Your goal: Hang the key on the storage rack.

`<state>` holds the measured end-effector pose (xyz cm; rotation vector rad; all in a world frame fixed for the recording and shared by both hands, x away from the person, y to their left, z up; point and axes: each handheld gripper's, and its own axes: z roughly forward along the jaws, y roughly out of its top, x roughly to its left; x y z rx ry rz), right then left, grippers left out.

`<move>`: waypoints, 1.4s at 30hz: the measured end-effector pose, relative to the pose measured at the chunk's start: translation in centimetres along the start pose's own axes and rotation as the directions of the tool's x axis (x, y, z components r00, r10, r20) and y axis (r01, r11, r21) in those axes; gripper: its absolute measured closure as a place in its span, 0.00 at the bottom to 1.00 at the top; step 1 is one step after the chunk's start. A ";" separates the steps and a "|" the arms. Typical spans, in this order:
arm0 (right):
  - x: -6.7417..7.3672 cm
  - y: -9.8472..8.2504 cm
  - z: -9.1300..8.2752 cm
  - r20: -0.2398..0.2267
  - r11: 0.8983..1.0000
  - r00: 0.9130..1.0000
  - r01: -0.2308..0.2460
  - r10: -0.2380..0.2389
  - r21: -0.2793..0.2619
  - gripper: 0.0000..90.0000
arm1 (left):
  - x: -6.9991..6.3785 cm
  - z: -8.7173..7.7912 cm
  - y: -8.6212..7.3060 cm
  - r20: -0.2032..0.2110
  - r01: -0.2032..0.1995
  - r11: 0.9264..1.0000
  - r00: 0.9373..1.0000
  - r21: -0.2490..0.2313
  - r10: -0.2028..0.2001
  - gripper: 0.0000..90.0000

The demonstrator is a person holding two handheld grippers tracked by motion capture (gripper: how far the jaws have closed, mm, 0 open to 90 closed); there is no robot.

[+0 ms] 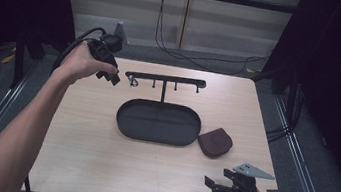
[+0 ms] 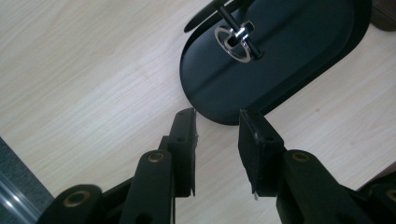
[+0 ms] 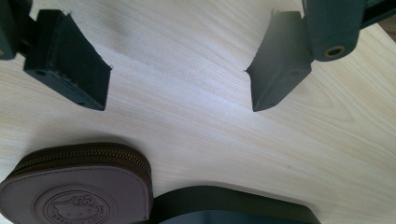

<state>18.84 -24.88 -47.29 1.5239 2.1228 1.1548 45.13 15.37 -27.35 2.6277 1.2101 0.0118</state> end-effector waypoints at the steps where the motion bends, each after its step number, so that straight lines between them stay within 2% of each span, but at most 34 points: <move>1: 0.0 0.0 0.0 0.001 1.000 1.000 -0.001 0.001 0.001 0.22 | 0.0 0.0 -0.3 -0.008 -0.008 1.000 1.000 0.001 0.008 0.76; 7: 0.0 0.0 0.1 -0.001 1.000 1.000 -0.001 0.001 0.005 0.22 | 0.1 0.3 -2.1 -0.009 -0.013 1.000 1.000 0.000 0.013 0.76; 9: 0.0 0.0 0.1 0.000 1.000 1.000 0.001 -0.001 0.006 0.22 | 0.1 0.1 -2.9 0.000 -0.026 0.999 1.000 -0.034 0.026 0.72; 12: -0.1 0.0 0.1 0.002 1.000 1.000 -0.001 0.001 0.005 0.22 | 0.0 0.2 -3.8 0.018 -0.018 0.997 1.000 -0.069 0.019 0.70; 16: -0.1 0.0 0.1 0.004 1.000 1.000 -0.005 0.005 0.005 0.22 | -0.2 0.5 -5.2 0.046 -0.030 0.992 0.998 -0.123 0.036 0.66; 19: -0.1 0.0 0.1 0.005 1.000 1.000 -0.008 0.008 0.004 0.22 | -0.2 1.2 -6.1 0.051 -0.035 0.991 0.998 -0.130 0.042 0.62; 22: -0.2 0.1 0.2 0.005 1.000 1.000 -0.011 0.011 0.005 0.22 | -0.1 1.8 -6.9 0.060 -0.027 0.987 0.998 -0.160 0.037 0.60; 27: -0.2 0.2 0.6 0.007 1.000 1.000 -0.022 0.021 0.015 0.22 | -0.5 3.2 -8.2 0.067 -0.044 0.978 0.996 -0.204 0.059 0.49; 28: -0.2 0.2 0.6 0.005 1.000 1.000 -0.020 0.020 0.017 0.22 | -0.6 3.3 -8.5 0.058 -0.030 0.974 0.997 -0.223 0.044 0.48; 29: -0.1 0.3 0.7 0.004 1.000 1.000 -0.017 0.016 0.017 0.22 | -1.0 3.5 -8.9 0.031 -0.040 0.969 0.998 -0.246 0.049 0.46; 30: -0.1 0.3 0.7 0.002 1.000 1.000 -0.007 0.007 0.016 0.22 | -1.4 3.7 -9.3 0.029 -0.064 0.962 0.997 -0.266 0.075 0.46; 32: -0.1 0.2 0.6 0.004 1.000 1.000 -0.010 0.010 0.015 0.22 | -1.9 4.5 -10.0 0.082 -0.076 0.951 0.991 -0.298 0.105 0.43; 35: -0.2 0.2 0.5 0.005 1.000 1.000 -0.018 0.018 0.012 0.22 | -2.2 5.4 -10.7 0.073 -0.107 0.946 0.988 -0.306 0.135 0.37; 36: -0.3 0.2 0.5 0.006 1.000 1.000 -0.016 0.016 0.013 0.22 | -2.1 5.8 -11.0 0.080 -0.101 0.941 0.988 -0.324 0.133 0.35; 38: -0.3 0.2 0.3 0.010 1.000 1.000 -0.019 0.019 0.006 0.22 | -2.0 6.2 -11.6 0.080 -0.088 0.938 0.989 -0.335 0.122 0.29; 40: -0.4 0.1 0.3 0.011 1.000 1.000 -0.027 0.027 0.008 0.22 | -2.1 6.6 -12.0 0.089 -0.081 0.939 0.989 -0.333 0.117 0.26; 41: -0.4 0.1 0.3 0.010 1.000 1.000 -0.026 0.026 0.009 0.22 | -2.1 6.7 -12.4 0.090 -0.082 0.934 0.989 -0.348 0.120 0.25; 42: -0.4 0.1 0.3 0.009 1.000 1.000 -0.025 0.025 0.009 0.22 | -2.2 7.0 -12.9 0.108 -0.078 0.930 0.986 -0.360 0.124 0.24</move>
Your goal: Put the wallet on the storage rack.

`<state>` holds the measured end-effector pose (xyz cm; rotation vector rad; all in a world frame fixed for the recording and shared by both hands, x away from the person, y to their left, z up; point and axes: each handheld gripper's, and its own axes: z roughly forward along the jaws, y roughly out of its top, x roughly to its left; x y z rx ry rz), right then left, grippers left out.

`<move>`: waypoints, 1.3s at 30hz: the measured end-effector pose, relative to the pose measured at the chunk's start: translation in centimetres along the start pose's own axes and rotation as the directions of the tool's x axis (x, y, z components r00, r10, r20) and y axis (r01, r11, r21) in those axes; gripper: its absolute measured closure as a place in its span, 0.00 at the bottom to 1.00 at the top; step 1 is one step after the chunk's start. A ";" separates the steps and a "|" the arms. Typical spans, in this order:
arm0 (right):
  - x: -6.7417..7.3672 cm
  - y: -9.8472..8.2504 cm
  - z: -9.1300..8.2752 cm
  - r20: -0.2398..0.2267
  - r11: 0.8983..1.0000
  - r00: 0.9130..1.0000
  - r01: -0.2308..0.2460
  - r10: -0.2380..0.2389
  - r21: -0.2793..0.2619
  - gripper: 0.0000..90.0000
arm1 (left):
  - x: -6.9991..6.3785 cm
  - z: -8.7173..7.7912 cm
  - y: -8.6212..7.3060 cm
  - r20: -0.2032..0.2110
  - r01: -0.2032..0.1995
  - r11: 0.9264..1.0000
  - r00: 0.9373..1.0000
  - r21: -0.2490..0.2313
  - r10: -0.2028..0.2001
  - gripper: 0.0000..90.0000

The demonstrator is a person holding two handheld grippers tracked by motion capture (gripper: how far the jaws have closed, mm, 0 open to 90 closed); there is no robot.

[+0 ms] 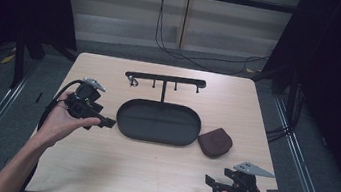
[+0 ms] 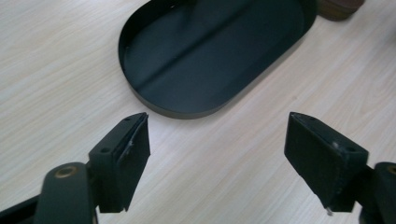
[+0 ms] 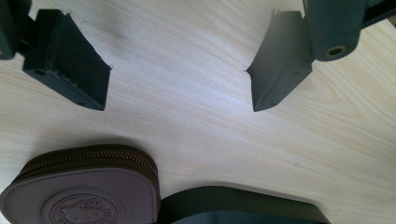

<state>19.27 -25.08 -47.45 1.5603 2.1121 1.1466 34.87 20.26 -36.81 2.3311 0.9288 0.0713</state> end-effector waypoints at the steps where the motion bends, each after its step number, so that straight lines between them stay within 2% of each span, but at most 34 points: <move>1: 0.0 0.0 0.0 0.000 1.000 1.000 0.000 0.000 0.001 0.22 | 0.0 0.1 -0.5 0.013 0.009 1.000 1.000 -0.010 -0.009 0.23; 2: 0.0 0.0 0.0 -0.001 1.000 1.000 0.001 -0.001 0.001 0.22 | -0.1 0.3 -0.8 0.015 0.015 1.000 1.000 -0.018 -0.015 0.22; 4: 0.0 0.1 0.1 -0.002 1.000 1.000 -0.005 0.005 0.003 0.22 | -0.1 0.4 -1.6 0.021 0.006 1.000 1.000 -0.004 -0.006 0.20; 6: -0.1 0.1 0.1 -0.002 1.000 1.000 -0.005 0.005 0.002 0.22 | -0.1 0.3 -2.6 0.004 0.006 0.999 1.000 -0.037 -0.006 0.20; 7: -0.1 0.1 0.1 -0.001 1.000 1.000 -0.009 0.009 0.001 0.22 | -0.1 0.3 -3.1 0.014 0.010 0.999 1.000 -0.044 -0.009 0.19; 9: -0.2 0.1 0.0 -0.009 1.000 1.000 -0.024 0.024 0.000 0.22 | 0.0 0.1 -4.0 0.028 0.032 0.996 0.999 -0.080 -0.030 0.19; 11: -0.3 0.2 0.1 -0.010 1.000 1.000 -0.029 0.029 0.003 0.21 | -0.1 0.0 -4.8 0.012 0.046 0.992 0.999 -0.115 -0.045 0.19; 13: -0.4 0.4 0.2 -0.011 0.999 0.999 -0.031 0.031 0.010 0.20 | 0.0 0.2 -5.6 0.023 0.058 0.992 0.998 -0.110 -0.056 0.19; 15: -0.4 0.5 0.3 -0.011 0.999 1.000 -0.029 0.029 0.018 0.19 | -0.2 0.6 -6.6 0.008 0.049 0.992 0.999 -0.116 -0.049 0.19; 16: -0.4 0.5 0.3 -0.012 1.000 1.000 -0.024 0.024 0.020 0.19 | -0.1 0.7 -7.0 0.002 0.044 0.994 0.999 -0.099 -0.044 0.19; 20: -0.4 0.5 0.1 -0.020 0.999 0.999 -0.032 0.033 0.024 0.18 | -0.2 1.2 -8.8 -0.007 0.075 0.991 0.997 -0.106 -0.077 0.20; 23: -0.6 0.6 0.1 -0.020 0.999 0.999 -0.035 0.035 0.027 0.19 | -0.7 1.6 -10.3 -0.014 0.071 0.991 0.997 -0.113 -0.073 0.20; 26: -1.0 0.7 -0.1 -0.017 0.998 0.998 -0.053 0.054 0.028 0.20 | -1.6 1.7 -11.6 0.001 0.068 0.993 0.998 -0.102 -0.068 0.21; 28: -1.3 0.8 -0.2 -0.013 0.998 0.998 -0.063 0.063 0.030 0.22 | -1.9 1.6 -12.1 0.010 0.050 0.995 0.999 -0.090 -0.049 0.21; 30: -1.5 1.0 -0.4 -0.032 0.996 0.996 -0.082 0.083 0.022 0.22 | -2.3 1.4 -13.1 0.009 0.053 0.991 0.999 -0.121 -0.053 0.21; 31: -1.6 1.2 -0.6 -0.051 0.995 0.994 -0.097 0.098 0.020 0.23 | -2.4 1.4 -13.6 0.024 0.059 0.991 0.998 -0.124 -0.056 0.21; 32: -1.6 1.4 -0.7 -0.054 0.995 0.994 -0.097 0.098 0.023 0.23 | -2.6 1.4 -14.0 0.041 0.066 0.990 0.997 -0.127 -0.061 0.21; 33: -1.6 1.6 -0.8 -0.048 0.996 0.995 -0.087 0.088 0.028 0.24 | -2.8 1.4 -14.6 0.029 0.060 0.989 0.998 -0.138 -0.057 0.21; 34: -1.7 1.8 -0.8 -0.042 0.997 0.996 -0.078 0.079 0.028 0.25 | -3.0 1.4 -15.1 0.028 0.057 0.989 0.998 -0.134 -0.053 0.21; 37: -2.0 2.4 -0.8 -0.051 0.997 0.995 -0.079 0.080 0.023 0.27 | -3.4 1.8 -16.4 0.077 0.048 0.994 0.996 -0.094 -0.040 0.21; 39: -2.3 2.7 -0.7 -0.053 0.996 0.995 -0.079 0.081 0.031 0.27 | -3.9 2.2 -17.1 0.083 0.035 0.997 0.996 -0.068 -0.029 0.21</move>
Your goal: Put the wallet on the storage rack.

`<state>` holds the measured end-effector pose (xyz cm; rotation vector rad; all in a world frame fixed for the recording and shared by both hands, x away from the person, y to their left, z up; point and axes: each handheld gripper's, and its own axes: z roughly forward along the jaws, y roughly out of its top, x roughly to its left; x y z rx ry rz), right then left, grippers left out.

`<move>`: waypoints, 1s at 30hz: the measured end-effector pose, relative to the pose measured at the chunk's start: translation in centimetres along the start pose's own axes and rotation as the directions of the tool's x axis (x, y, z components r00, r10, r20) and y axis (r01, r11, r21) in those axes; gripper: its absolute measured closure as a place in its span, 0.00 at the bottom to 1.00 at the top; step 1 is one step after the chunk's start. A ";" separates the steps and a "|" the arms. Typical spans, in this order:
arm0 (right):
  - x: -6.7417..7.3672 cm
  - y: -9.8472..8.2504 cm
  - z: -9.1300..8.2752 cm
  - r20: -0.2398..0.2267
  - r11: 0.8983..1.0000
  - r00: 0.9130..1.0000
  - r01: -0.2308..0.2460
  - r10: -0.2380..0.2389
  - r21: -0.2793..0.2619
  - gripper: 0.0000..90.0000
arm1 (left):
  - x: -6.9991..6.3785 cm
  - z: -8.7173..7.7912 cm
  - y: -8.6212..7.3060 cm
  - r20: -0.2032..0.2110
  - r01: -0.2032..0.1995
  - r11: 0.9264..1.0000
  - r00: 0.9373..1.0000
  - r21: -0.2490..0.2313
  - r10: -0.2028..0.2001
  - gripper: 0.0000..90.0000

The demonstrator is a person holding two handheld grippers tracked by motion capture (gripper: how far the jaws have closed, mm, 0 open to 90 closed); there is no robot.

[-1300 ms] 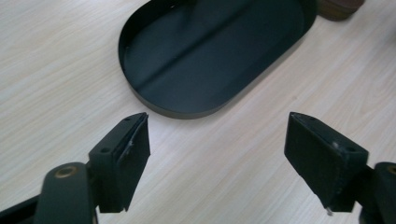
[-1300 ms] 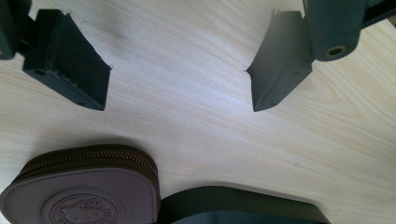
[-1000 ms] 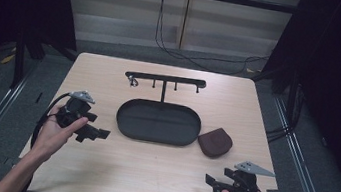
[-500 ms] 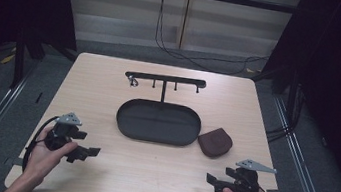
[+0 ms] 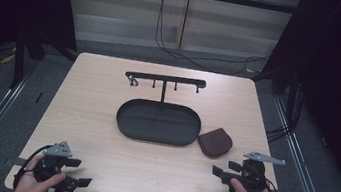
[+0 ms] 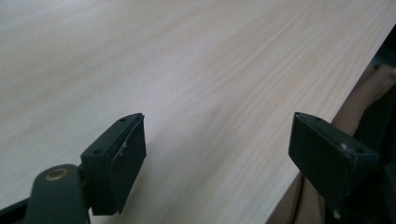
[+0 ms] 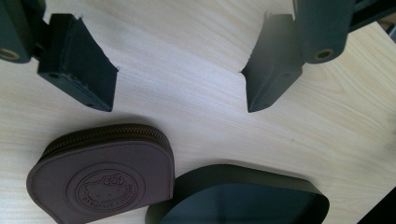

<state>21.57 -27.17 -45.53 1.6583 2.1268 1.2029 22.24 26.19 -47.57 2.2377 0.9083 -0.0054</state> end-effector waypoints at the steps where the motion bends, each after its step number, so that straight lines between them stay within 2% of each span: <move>1: -0.2 0.2 0.1 -0.009 1.000 1.000 0.001 -0.001 0.005 0.27 | -0.1 0.1 -0.1 0.002 -0.004 1.000 1.000 0.010 0.004 0.21; 3: -0.5 0.5 0.2 -0.023 1.000 1.000 -0.012 0.012 0.016 0.27 | -0.4 -0.1 0.0 -0.021 -0.016 1.000 1.000 -0.010 0.016 0.21; 4: -0.6 0.6 0.3 -0.039 1.000 0.999 -0.014 0.015 0.026 0.27 | -0.4 -0.2 0.0 -0.019 -0.016 1.000 1.000 -0.019 0.016 0.21; 6: -0.8 0.9 0.4 -0.034 0.999 0.999 -0.018 0.019 0.036 0.27 | -0.3 -0.2 0.0 -0.011 -0.003 1.000 1.000 -0.024 0.003 0.21; 8: -1.0 1.3 0.6 -0.037 0.997 0.999 -0.012 0.014 0.071 0.21 | -0.2 -0.1 0.0 -0.013 0.000 1.000 1.000 -0.027 0.000 0.21; 13: -1.3 2.9 1.2 0.009 0.994 1.000 -0.005 0.004 0.110 0.22 | -0.3 0.0 0.1 -0.003 -0.012 0.999 1.000 -0.030 0.012 0.21; 17: -1.8 4.0 2.4 0.056 0.984 0.998 0.003 -0.013 0.180 0.21 | -0.3 0.1 0.2 0.002 -0.014 1.000 1.000 -0.014 0.014 0.21; 19: -2.0 4.7 2.8 0.074 0.980 0.997 -0.001 -0.014 0.197 0.22 | -0.3 0.1 0.2 0.001 -0.016 1.000 1.000 -0.014 0.016 0.21; 30: -3.0 7.9 3.8 0.132 0.964 0.991 -0.019 -0.016 0.264 0.23 | -0.1 0.1 0.3 -0.001 -0.010 1.000 1.000 -0.012 0.010 0.21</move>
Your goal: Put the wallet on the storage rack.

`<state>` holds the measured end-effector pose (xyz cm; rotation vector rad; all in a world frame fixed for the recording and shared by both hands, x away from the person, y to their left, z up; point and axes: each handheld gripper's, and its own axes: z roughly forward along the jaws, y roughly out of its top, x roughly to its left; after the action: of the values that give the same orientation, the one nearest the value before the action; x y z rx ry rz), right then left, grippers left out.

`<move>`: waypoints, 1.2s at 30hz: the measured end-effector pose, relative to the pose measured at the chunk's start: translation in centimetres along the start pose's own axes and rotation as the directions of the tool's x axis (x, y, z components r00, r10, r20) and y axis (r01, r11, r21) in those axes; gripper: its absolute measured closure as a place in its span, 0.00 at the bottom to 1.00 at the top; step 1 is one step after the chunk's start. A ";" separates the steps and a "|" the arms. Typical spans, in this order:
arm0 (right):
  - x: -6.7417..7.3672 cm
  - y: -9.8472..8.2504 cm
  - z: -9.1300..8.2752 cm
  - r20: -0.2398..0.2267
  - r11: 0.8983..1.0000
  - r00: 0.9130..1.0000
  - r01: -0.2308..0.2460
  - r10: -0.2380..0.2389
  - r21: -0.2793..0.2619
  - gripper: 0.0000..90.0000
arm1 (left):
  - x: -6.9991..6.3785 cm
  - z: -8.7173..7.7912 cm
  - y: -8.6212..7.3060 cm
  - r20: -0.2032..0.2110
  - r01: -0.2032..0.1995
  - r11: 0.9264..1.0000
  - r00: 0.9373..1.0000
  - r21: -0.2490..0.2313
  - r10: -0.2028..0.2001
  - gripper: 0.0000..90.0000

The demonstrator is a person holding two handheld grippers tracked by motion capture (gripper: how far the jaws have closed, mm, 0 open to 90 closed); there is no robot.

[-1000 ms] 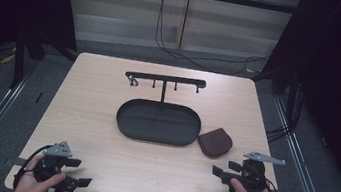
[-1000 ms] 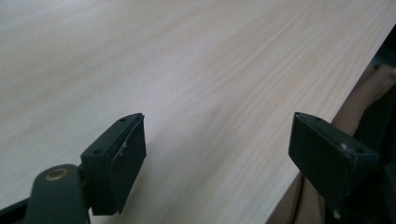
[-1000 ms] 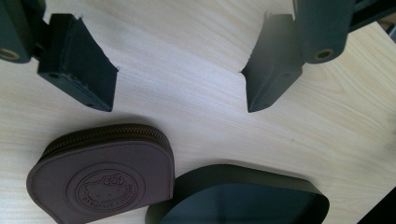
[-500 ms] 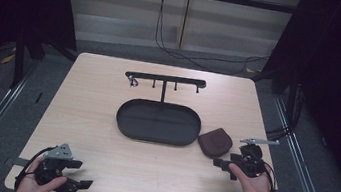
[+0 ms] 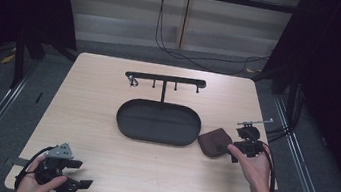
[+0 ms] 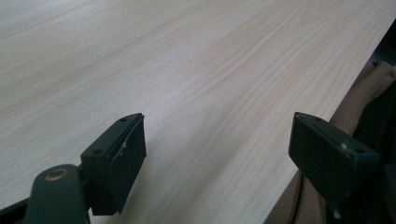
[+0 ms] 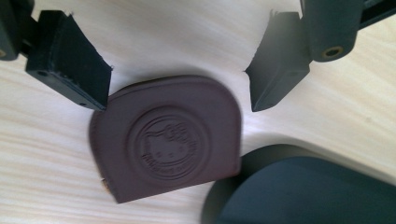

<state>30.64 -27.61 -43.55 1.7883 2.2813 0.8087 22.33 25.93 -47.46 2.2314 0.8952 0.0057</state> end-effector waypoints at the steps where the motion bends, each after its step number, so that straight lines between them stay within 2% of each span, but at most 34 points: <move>1: 0.0 0.3 0.1 0.008 1.000 1.000 -0.003 0.002 0.015 0.23 | 0.0 0.0 0.0 0.000 0.001 1.000 1.000 0.004 -0.001 0.21; 5: -0.5 1.4 0.8 0.036 0.997 0.999 -0.005 0.003 0.071 0.21 | 0.1 -0.1 0.0 -0.002 0.006 1.000 1.000 -0.007 -0.006 0.21; 9: -1.1 2.1 1.8 0.046 0.995 0.999 -0.015 0.011 0.098 0.20 | 0.2 -0.3 -0.1 0.004 0.008 1.000 1.000 -0.009 -0.008 0.21; 10: -1.3 2.3 2.1 0.036 0.994 0.999 -0.011 0.007 0.107 0.20 | 0.1 -0.3 -0.1 0.003 0.007 1.000 1.000 -0.009 -0.007 0.21; 11: -1.3 2.5 2.3 0.034 0.991 0.999 -0.026 0.022 0.129 0.19 | 0.1 -0.3 -0.1 0.005 0.007 1.000 1.000 -0.008 -0.007 0.21; 13: -1.4 2.9 2.7 0.059 0.988 0.998 -0.019 0.010 0.156 0.19 | 0.1 -0.3 -0.1 0.003 0.006 1.000 1.000 -0.011 -0.006 0.21; 17: -1.5 3.8 3.4 0.062 0.985 0.998 -0.020 0.009 0.169 0.20 | 0.2 -0.2 -0.1 0.001 0.007 1.000 1.000 0.004 -0.007 0.21; 19: -1.5 4.1 3.9 0.094 0.979 0.995 -0.001 -0.019 0.202 0.20 | 0.2 -0.2 -0.2 0.001 0.007 1.000 1.000 0.001 -0.007 0.21; 20: -1.6 4.2 4.1 0.089 0.977 0.996 0.006 -0.025 0.212 0.20 | 0.2 -0.2 -0.2 0.002 0.006 1.000 1.000 0.003 -0.006 0.21; 24: -2.1 4.5 4.6 0.108 0.976 0.994 -0.014 -0.010 0.216 0.20 | 0.3 -0.3 -0.2 0.002 0.009 1.000 1.000 -0.002 -0.009 0.21; 27: -2.3 4.5 5.1 0.115 0.971 0.993 -0.025 -0.003 0.236 0.15 | 0.3 -0.1 -0.1 0.006 0.006 1.000 1.000 0.013 -0.006 0.22; 32: -2.8 4.4 5.3 0.073 0.968 0.996 -0.062 0.046 0.245 0.18 | 0.3 -0.1 -0.2 0.007 0.003 1.000 1.000 0.017 -0.003 0.22; 33: -2.9 4.5 5.3 0.067 0.966 0.997 -0.063 0.047 0.249 0.21 | 0.3 -0.2 -0.1 0.008 0.004 1.000 1.000 0.015 -0.004 0.22; 34: -2.9 4.5 5.3 0.048 0.966 0.998 -0.061 0.050 0.252 0.29 | 0.3 -0.2 -0.1 0.010 0.003 1.000 1.000 0.014 -0.003 0.22; 35: -3.0 4.6 5.2 0.026 0.965 0.998 -0.059 0.054 0.256 0.30 | 0.3 -0.2 -0.1 0.011 0.004 1.000 1.000 0.014 -0.004 0.22; 36: -2.9 4.7 5.2 0.028 0.963 0.998 -0.063 0.057 0.262 0.32 | 0.3 -0.2 -0.1 0.010 0.004 1.000 1.000 0.012 -0.004 0.22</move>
<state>37.67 -27.90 -46.28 1.9706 2.4279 0.5117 22.43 26.28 -47.50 2.2386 0.8963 -0.0123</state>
